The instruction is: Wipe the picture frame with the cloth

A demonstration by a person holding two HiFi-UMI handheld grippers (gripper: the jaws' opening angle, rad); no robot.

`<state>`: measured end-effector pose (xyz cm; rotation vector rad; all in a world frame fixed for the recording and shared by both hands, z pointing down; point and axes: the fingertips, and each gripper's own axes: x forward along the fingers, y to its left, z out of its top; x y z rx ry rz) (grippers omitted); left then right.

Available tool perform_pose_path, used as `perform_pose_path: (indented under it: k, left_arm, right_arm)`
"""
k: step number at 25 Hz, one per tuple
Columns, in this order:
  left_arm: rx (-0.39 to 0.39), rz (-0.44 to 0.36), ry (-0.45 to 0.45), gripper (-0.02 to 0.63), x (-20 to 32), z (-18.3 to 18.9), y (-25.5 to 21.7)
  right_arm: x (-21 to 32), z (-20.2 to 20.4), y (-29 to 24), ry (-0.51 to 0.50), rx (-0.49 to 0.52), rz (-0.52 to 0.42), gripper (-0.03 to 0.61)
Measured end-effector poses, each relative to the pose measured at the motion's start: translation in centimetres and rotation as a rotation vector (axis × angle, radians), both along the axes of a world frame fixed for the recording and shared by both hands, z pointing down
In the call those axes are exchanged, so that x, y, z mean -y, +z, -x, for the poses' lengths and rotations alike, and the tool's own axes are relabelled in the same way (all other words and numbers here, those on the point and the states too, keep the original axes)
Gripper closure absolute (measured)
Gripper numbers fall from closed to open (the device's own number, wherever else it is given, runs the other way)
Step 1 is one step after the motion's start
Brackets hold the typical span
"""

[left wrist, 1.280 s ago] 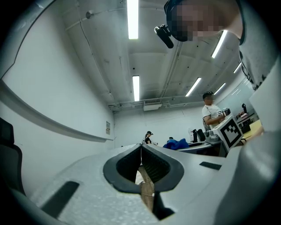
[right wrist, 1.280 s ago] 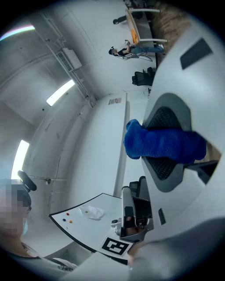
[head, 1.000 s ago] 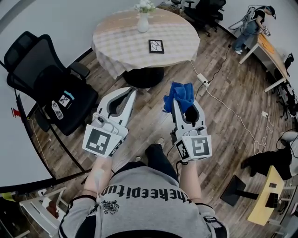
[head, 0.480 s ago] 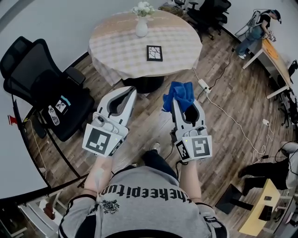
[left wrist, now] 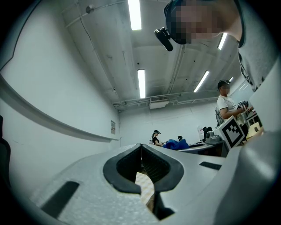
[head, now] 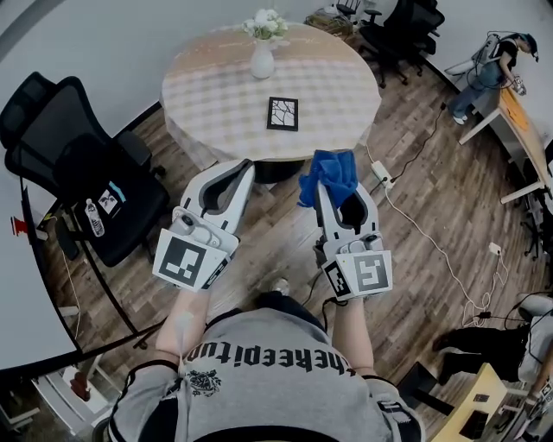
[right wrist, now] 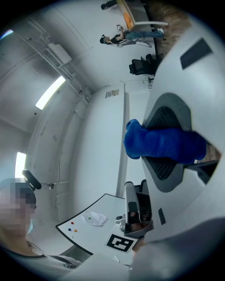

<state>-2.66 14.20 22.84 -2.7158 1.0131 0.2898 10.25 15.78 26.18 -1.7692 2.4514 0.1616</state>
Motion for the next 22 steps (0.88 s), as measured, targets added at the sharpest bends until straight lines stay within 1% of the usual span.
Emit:
perform_pose_path:
  k: [8,12,17,22]
  left_arm:
    - [-0.003,-0.011,-0.030,0.597,2.0,-3.7,0.1]
    - [0.006,-0.006,-0.039,0.598,2.5,-4.9,0.5]
    - [0.011,-0.010,-0.057,0.598,3.4,-5.2,0.5]
    - [0.016,0.007,-0.062,0.598,5.7,-4.5,0.9]
  right_arm:
    - [2.5,-3.0,0.6,-0.056,0.004,0.000,0.433]
    - [3.5,-3.9,0.9,-0.078,0.011,0.004,0.433]
    - [4.6,-3.9,1.1,-0.100,0.020,0.005,0.433]
    - [6.7,-3.5,1.3,-0.095,0.025,0.018,0.433]
